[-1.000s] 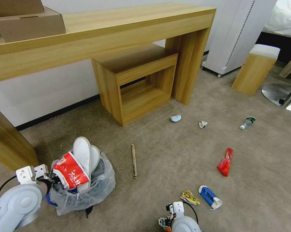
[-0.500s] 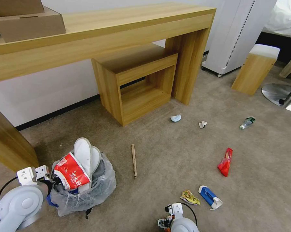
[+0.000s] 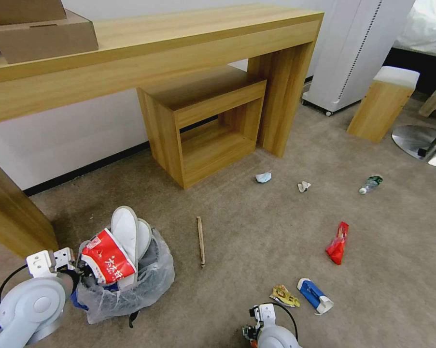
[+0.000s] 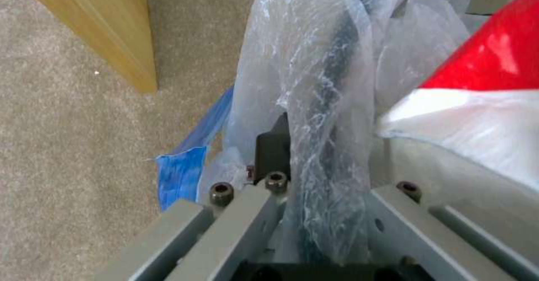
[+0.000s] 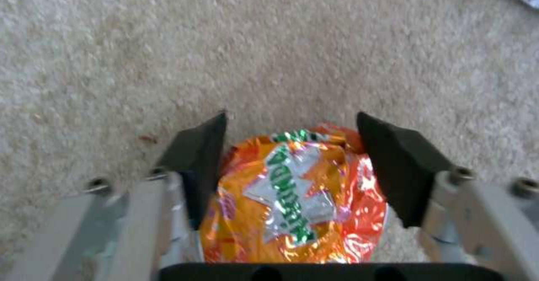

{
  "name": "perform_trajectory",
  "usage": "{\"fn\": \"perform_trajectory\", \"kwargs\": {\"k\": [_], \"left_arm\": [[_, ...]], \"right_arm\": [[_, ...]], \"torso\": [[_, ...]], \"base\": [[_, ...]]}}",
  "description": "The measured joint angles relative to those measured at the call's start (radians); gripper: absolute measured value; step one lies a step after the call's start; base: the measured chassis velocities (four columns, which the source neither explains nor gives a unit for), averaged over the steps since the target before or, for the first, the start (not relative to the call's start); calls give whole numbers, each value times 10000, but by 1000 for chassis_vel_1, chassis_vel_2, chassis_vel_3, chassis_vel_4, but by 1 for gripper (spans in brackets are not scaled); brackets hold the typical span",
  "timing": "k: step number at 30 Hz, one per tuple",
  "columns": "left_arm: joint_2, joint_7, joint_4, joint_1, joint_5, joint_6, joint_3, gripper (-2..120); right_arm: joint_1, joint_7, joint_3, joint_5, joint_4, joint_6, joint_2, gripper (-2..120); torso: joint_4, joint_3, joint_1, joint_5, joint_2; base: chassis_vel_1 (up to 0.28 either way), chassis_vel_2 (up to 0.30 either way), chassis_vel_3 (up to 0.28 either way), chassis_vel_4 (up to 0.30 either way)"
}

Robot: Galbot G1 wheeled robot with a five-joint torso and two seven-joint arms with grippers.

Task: Pick up the trash bin and place the garbage on the floor into it.

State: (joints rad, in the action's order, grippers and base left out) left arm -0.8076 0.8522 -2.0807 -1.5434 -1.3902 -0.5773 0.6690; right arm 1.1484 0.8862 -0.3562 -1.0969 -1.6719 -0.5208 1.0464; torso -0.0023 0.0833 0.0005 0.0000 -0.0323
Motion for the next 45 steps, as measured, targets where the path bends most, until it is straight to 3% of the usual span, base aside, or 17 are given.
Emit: {"fn": "perform_trajectory", "kwargs": {"k": [2, 10, 13, 14, 17, 18, 21, 22, 24, 26, 28, 29, 30, 32, 34, 39, 45], "left_arm": [[-39, -10, -3, 10, 19, 7, -23, 0], [-46, -63, -2, 12, 58, 18, -20, 0], [-59, -71, -13, 22, 59, 19, -12, 0], [-59, -71, -13, 22, 59, 19, -12, 0], [-56, -88, -47, -23, 61, 19, 29, 0], [-56, -88, -47, -23, 61, 19, 29, 0], [-51, -96, -80, -46, 85, 19, 50, 0], [-51, -96, -80, -46, 85, 19, 50, 0], [-55, -116, -111, -49, 96, 19, 80, 0], [-58, -123, -116, -51, 99, 18, 88, 0], [-69, -141, -136, -60, 117, 18, 108, 0], [-87, -163, -173, -76, 147, 18, 149, 0], [-87, -163, -173, -76, 147, 18, 149, 0], [-117, -248, -235, -118, 223, 16, 260, 0], [-112, -349, -309, -150, 321, 16, 329, 0], [-101, -414, -426, -173, 336, 10, 373, 0], [16, -589, -483, -169, 456, 54, 460, 0]], "right_arm": [[-65, -26, -11, 37, 11, 46, -2, 45], [-193, -243, 77, 92, -50, 211, -68, 21], [-286, -1139, 323, 782, -287, 955, -329, 6], [-286, -1139, 323, 782, -287, 955, -329, 6], [-582, -3114, 848, 2123, -442, 2891, -619, 0], [-582, -3114, 848, 2123, -442, 2891, -619, 0], [-857, -4865, 1076, 3098, -502, 4816, -866, 0], [-857, -4865, 1076, 3098, -502, 4816, -866, 0], [-955, -5997, 1188, 3686, -465, 5977, -955, 7], [-969, -6121, 1202, 3783, -443, 6157, -961, 8], [-1015, -6452, 1232, 4151, -321, 6776, -958, 22], [-1072, -6898, 1331, 4731, -51, 7593, -922, 28], [-1072, -6898, 1331, 4731, -51, 7593, -922, 28], [-1149, -7407, 1662, 5786, 271, 8690, -837, 37], [-1261, -7188, 2049, 6252, 157, 9002, -763, 46], [-1325, -6912, 2371, 5948, -14, 9165, -776, 59], [-1121, -6755, 2676, 5945, -54, 9172, -840, 85]], "torso": [[0, 0, 1, 0, 0], [1, 0, 0, 0, 0], [0, 0, 0, 0, 0], [0, 0, 0, 0, 0], [0, 0, 0, 0, 0], [0, 0, 0, 0, 0], [2, 0, 0, 0, 0], [2, 0, 0, 0, 0], [1, 0, 1, -1, 0], [1, 0, 1, -1, 0], [0, 1, 0, 0, 0], [1, 1, 1, 0, 0], [1, 1, 1, 0, 0], [0, 1, 1, 1, 0], [0, 1, 0, 0, 0], [0, 0, 0, 0, 0], [-1, 1, 1, 0, 0]], "base": [[0, 0, 0, 0], [0, 0, 0, 0], [0, 0, 0, 0], [0, 0, 0, 0], [0, 0, 0, 0], [0, 0, 0, 0], [0, 0, 0, 0], [0, 0, 0, 0], [0, 0, 0, 0], [0, 0, 0, 0], [0, 0, 0, 0], [0, 0, 0, 0], [0, 0, 0, 0], [0, 0, 0, 0], [0, 0, 0, 0], [0, 0, 0, 0], [0, 0, 0, 0]]}}
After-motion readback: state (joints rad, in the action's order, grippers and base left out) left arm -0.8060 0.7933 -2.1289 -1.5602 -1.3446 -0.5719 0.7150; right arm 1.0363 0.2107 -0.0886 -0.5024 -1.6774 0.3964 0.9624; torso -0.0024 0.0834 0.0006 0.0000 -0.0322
